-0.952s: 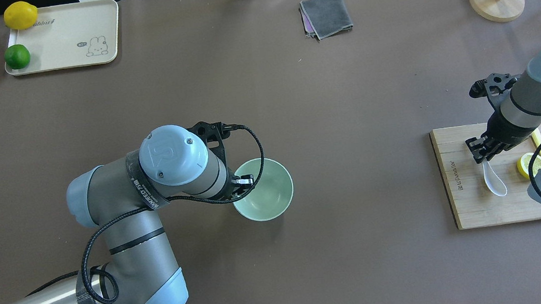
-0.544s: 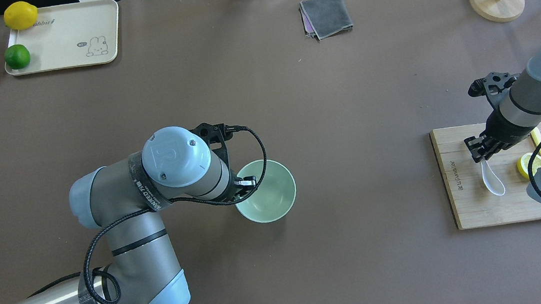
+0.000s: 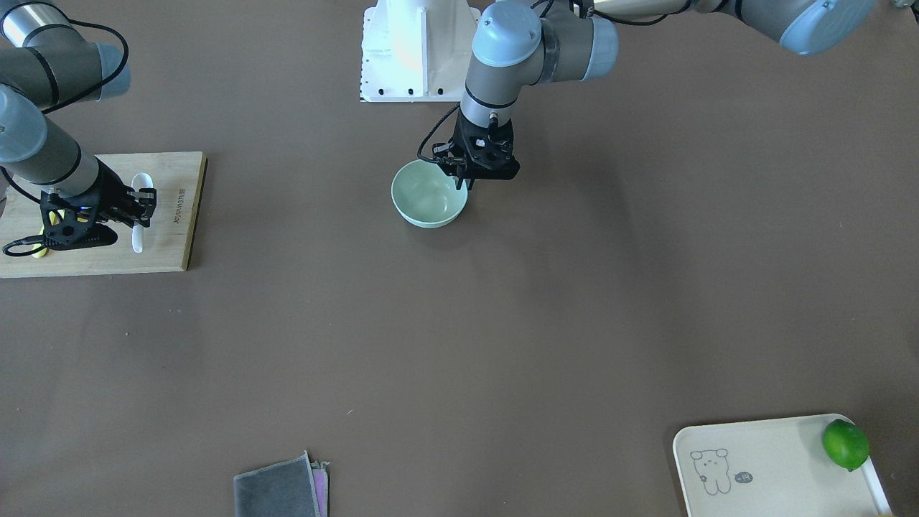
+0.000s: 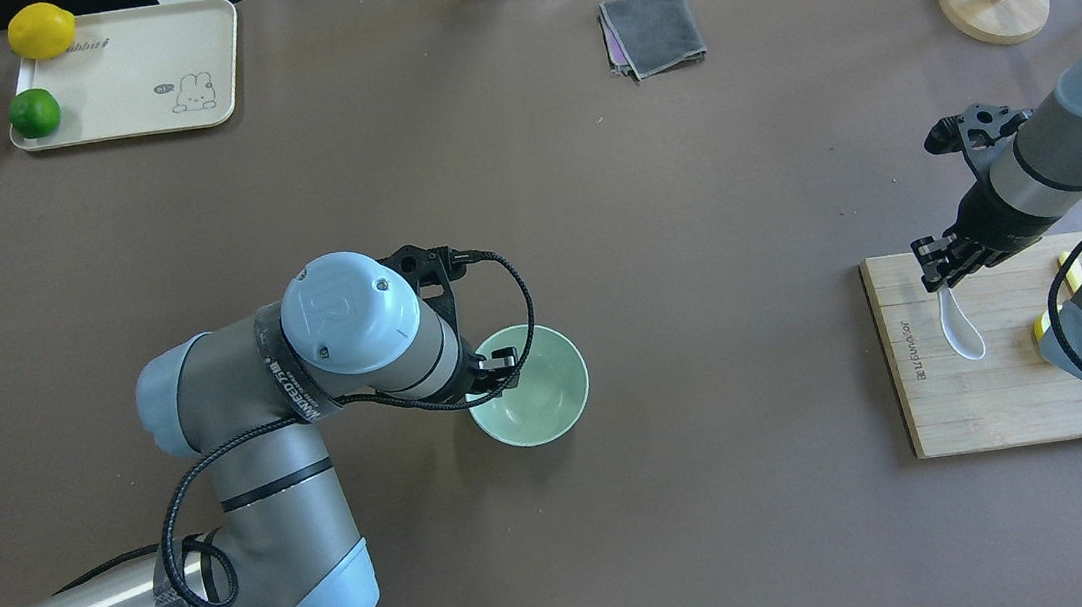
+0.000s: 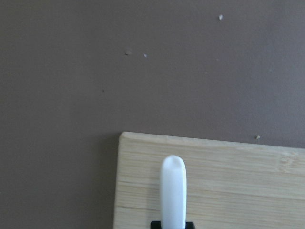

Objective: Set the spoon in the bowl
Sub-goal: 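Lift the spoon with the right gripper toward the bowl while the left withdraws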

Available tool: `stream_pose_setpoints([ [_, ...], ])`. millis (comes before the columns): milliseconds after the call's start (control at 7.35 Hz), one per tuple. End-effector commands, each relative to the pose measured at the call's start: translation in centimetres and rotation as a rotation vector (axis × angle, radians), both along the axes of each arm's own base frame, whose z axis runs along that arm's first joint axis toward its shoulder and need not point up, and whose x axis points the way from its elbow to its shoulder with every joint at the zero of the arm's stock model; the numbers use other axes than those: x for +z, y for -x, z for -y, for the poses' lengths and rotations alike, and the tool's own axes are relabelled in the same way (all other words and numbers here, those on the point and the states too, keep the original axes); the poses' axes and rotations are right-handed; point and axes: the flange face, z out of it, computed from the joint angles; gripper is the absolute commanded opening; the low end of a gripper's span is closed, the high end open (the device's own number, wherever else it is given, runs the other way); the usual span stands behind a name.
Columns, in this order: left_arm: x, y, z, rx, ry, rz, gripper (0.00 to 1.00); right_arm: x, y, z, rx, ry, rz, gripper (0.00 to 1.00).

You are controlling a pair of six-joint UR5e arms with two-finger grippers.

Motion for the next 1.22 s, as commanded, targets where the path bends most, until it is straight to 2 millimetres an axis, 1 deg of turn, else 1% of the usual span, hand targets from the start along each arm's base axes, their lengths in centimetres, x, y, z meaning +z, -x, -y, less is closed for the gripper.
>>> stream_pose_setpoints([
  [0,0.1,3.2,0.1,0.011,0.004,-0.029,0.97,-6.0,1.7,1.8,0.083,0.024,0.066,0.0],
  [136,2.0,6.3,2.4,0.031,-0.006,-0.021,0.97,-9.6,3.9,2.0,0.112,0.038,0.102,0.0],
  [272,4.4,9.9,4.4,0.072,-0.068,-0.003,0.97,-13.5,7.5,1.2,0.128,0.061,0.134,0.0],
  [408,9.0,14.0,6.2,0.116,-0.105,0.039,0.97,-17.7,11.6,-0.1,0.159,0.064,0.147,0.0],
  [544,13.3,17.6,7.8,0.145,-0.151,0.092,0.97,-22.4,16.2,-1.9,0.207,0.053,0.12,0.0],
  [680,16.5,21.0,9.6,0.159,-0.196,0.14,0.97,-27.1,19.1,-3.7,0.224,0.069,0.118,0.0],
  [816,18.9,23.7,10.4,0.18,-0.21,0.165,0.97,-30.2,22.0,-5.8,0.232,0.069,0.134,0.0],
  [952,20.2,25.0,11.1,0.213,-0.203,0.153,0.97,-30.7,23.8,-7.1,0.243,0.042,0.126,0.0],
  [1088,20.5,24.9,11.2,0.22,-0.196,0.149,0.97,-30.8,24.3,-7.0,0.244,0.039,0.121,0.0],
])
